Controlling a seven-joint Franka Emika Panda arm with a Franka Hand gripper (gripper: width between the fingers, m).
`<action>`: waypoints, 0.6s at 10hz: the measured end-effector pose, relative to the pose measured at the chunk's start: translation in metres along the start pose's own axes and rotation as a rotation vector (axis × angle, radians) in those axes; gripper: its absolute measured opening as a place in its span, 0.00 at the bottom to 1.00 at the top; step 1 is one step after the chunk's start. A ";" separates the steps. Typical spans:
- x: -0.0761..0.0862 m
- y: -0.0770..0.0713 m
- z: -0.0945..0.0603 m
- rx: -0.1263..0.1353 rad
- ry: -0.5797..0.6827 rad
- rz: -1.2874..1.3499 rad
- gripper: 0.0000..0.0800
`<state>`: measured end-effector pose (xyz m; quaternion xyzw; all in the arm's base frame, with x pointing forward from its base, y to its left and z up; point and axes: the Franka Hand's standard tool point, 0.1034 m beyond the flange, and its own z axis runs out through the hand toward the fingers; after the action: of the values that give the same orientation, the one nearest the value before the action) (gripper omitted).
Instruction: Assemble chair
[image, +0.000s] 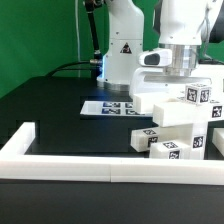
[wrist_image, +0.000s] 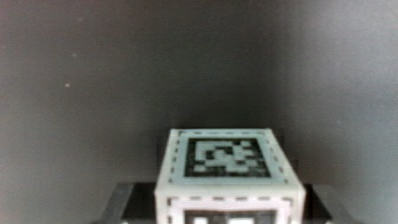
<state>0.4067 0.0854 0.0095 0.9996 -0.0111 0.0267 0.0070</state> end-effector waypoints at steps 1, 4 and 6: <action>0.000 0.004 -0.004 0.002 -0.001 -0.007 0.35; 0.003 0.017 -0.047 0.054 -0.034 0.008 0.35; 0.012 0.017 -0.073 0.080 -0.043 -0.012 0.35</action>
Offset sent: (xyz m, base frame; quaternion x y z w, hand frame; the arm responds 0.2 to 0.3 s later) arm -0.0066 -0.0302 0.0603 -0.0028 -0.0376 -0.0357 0.9987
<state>0.4144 0.0690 0.0835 0.9994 -0.0044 0.0058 -0.0333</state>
